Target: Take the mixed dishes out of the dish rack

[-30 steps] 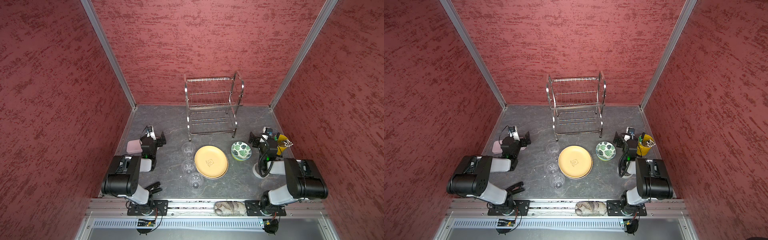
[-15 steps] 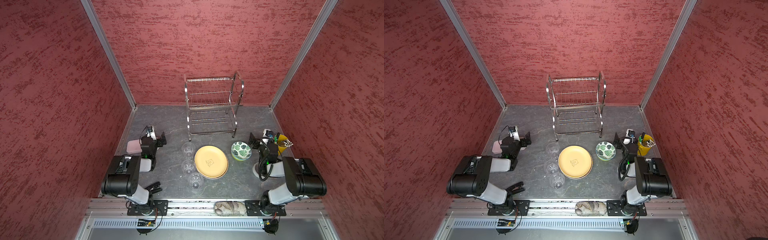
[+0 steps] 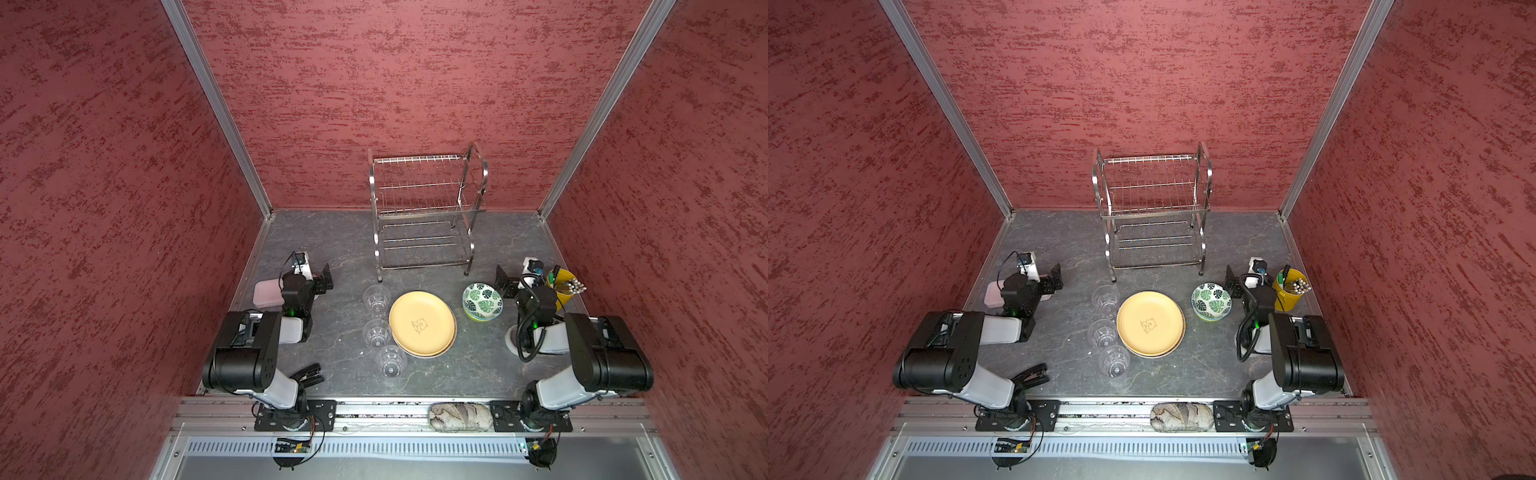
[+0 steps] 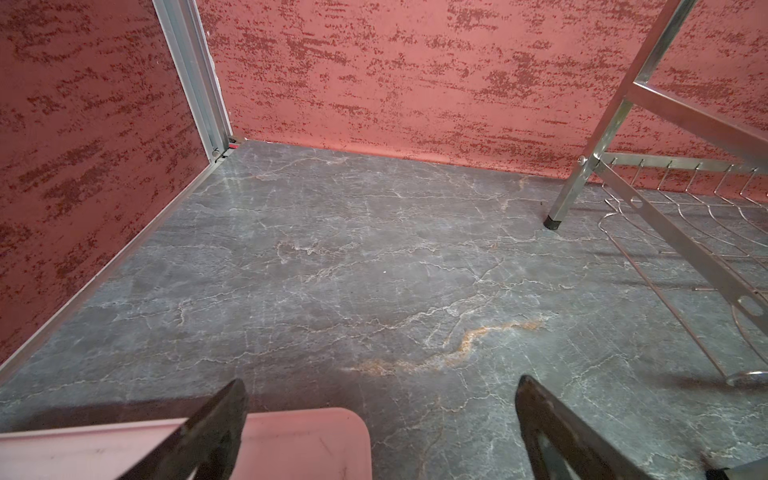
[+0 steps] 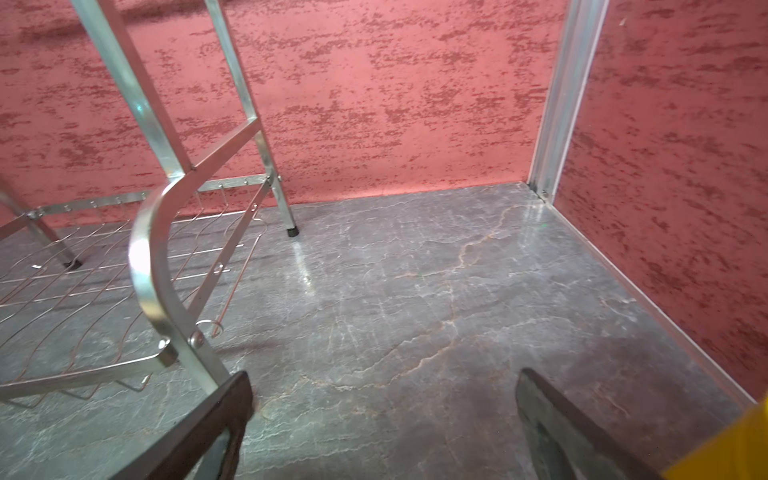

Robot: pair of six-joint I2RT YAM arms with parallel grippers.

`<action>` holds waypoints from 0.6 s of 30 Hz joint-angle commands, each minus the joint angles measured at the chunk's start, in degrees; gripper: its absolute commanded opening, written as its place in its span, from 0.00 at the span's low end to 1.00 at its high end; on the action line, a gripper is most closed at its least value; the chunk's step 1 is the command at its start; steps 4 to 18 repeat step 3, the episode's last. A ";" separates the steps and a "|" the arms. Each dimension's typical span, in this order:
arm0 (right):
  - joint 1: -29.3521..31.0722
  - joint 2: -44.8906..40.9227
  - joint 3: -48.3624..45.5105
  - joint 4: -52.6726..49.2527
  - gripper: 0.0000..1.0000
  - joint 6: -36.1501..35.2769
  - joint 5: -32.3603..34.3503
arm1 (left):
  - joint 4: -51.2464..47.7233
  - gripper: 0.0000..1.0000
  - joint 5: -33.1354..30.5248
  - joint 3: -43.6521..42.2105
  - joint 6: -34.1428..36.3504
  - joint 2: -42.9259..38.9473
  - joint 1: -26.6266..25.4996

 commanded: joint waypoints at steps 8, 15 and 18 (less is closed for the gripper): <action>-0.29 0.33 0.74 -0.09 0.99 -1.23 -2.50 | 0.15 0.99 0.65 0.52 0.71 -0.07 0.47; -0.29 0.33 0.74 -0.09 0.99 -1.23 -2.50 | 0.15 0.99 0.65 0.52 0.71 -0.07 0.47; -0.29 0.33 0.74 -0.09 0.99 -1.23 -2.50 | 0.15 0.99 0.65 0.52 0.71 -0.07 0.47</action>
